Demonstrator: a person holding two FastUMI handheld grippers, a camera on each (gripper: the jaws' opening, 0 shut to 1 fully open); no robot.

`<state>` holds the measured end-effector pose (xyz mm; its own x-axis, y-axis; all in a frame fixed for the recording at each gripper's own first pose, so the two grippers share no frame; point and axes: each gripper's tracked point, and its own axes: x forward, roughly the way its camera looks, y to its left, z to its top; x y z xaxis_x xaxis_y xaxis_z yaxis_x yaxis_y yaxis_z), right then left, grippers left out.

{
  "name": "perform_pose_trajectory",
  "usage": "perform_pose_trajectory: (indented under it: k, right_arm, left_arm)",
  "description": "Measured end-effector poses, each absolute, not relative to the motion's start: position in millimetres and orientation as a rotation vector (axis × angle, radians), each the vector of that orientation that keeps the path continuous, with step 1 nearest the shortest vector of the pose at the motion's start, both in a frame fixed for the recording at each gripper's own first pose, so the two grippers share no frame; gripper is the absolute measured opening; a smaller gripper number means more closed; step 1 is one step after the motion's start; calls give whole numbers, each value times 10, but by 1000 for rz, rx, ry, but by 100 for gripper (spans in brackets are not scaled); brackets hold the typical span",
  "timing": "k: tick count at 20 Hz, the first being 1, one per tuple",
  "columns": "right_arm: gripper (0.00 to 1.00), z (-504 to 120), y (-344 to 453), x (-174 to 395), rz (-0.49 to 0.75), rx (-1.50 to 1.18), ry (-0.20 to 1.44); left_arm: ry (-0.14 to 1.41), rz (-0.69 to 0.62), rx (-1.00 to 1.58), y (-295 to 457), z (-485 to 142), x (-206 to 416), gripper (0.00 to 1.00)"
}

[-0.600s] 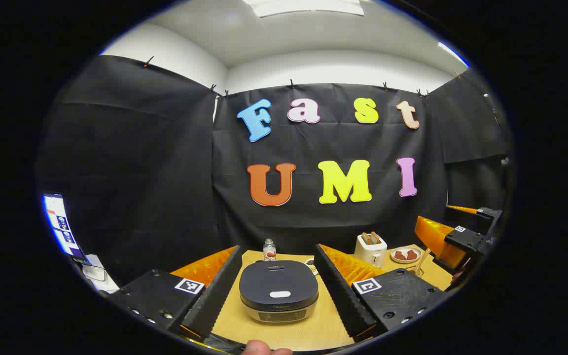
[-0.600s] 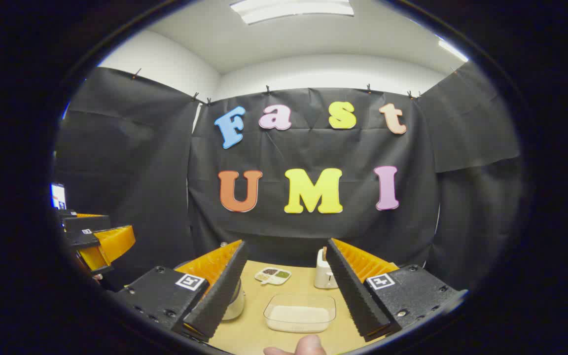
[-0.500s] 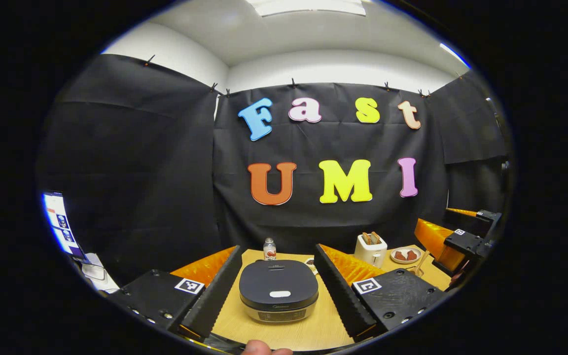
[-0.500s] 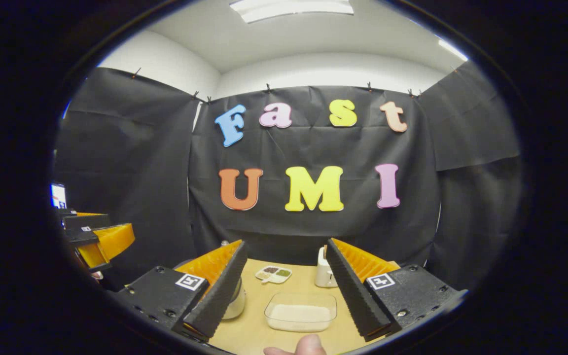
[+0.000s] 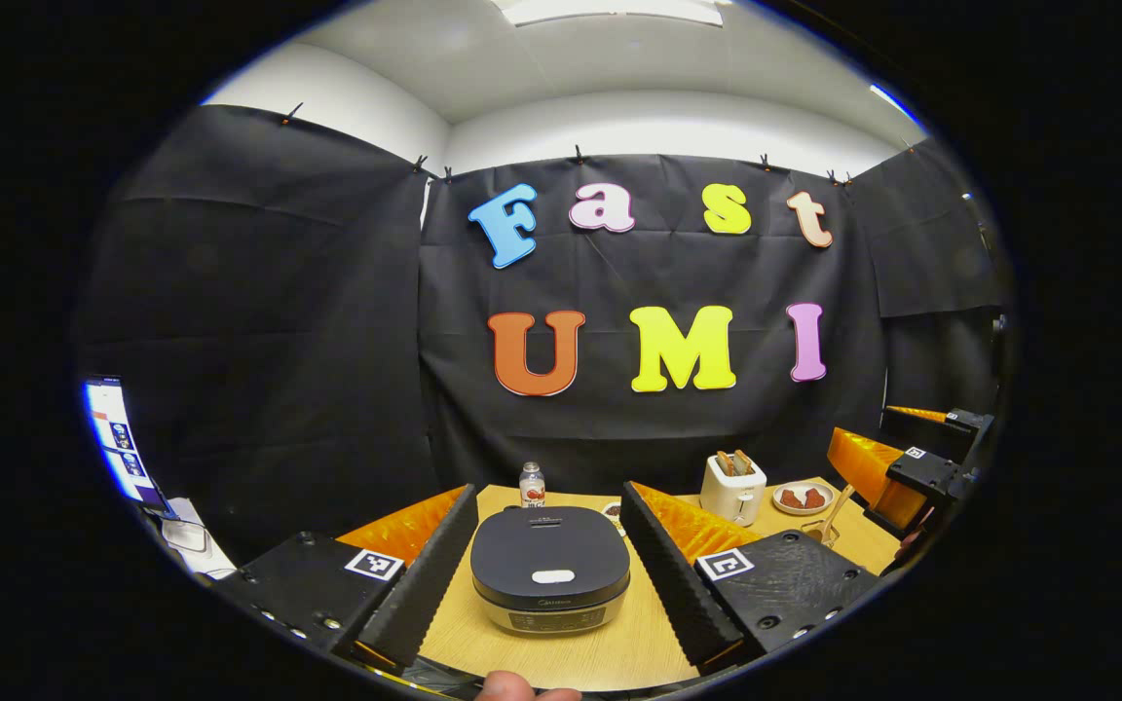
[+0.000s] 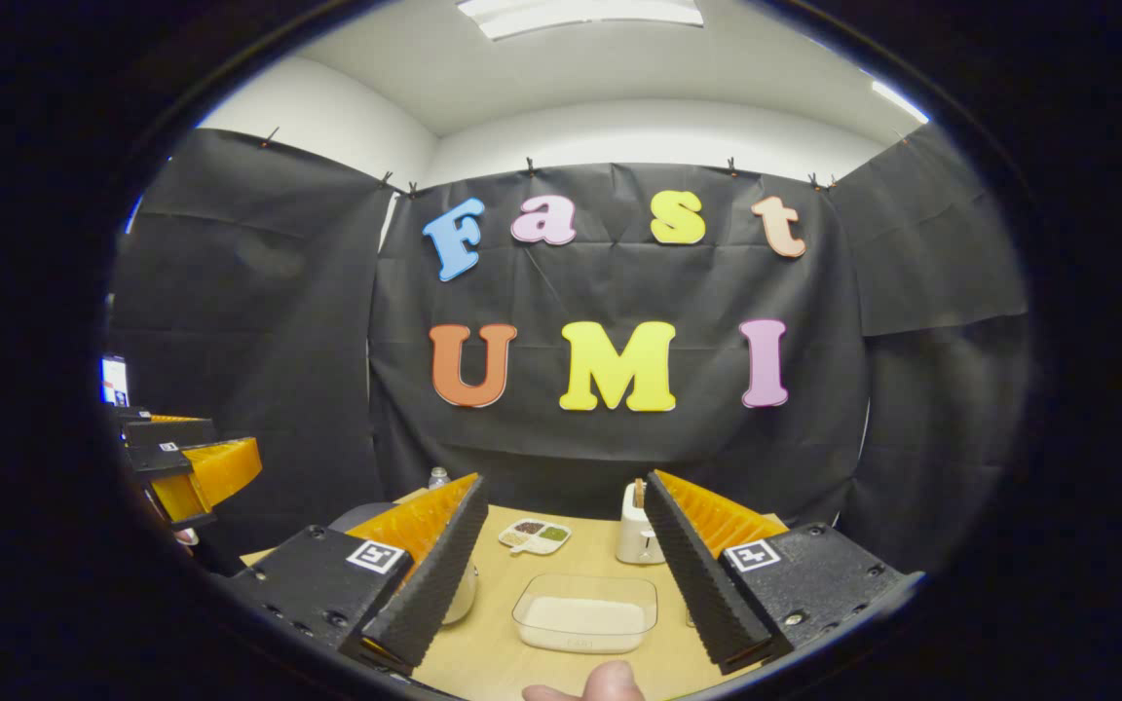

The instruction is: Close the left gripper, press the button to open the rice cooker; take a wooden spoon from the chopstick holder with the right hand, scoop a spoonful of rice and pour it into the rice cooker, then put the wooden spoon back into the chopstick holder.

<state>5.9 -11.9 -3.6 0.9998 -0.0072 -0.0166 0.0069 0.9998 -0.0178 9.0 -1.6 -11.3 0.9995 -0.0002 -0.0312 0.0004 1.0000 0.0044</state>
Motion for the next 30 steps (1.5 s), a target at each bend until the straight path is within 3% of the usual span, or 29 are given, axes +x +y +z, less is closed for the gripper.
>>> perform_pose_trajectory:
  k: [17,30]
  right_arm:
    - [100,-174,-212,308,15,-14,55]
    - [100,-303,-1392,497,-167,6,65]
  left_arm:
    - [122,26,-7,-17,-355,249,94]
    - [466,-32,-36,-157,-1137,903,94]
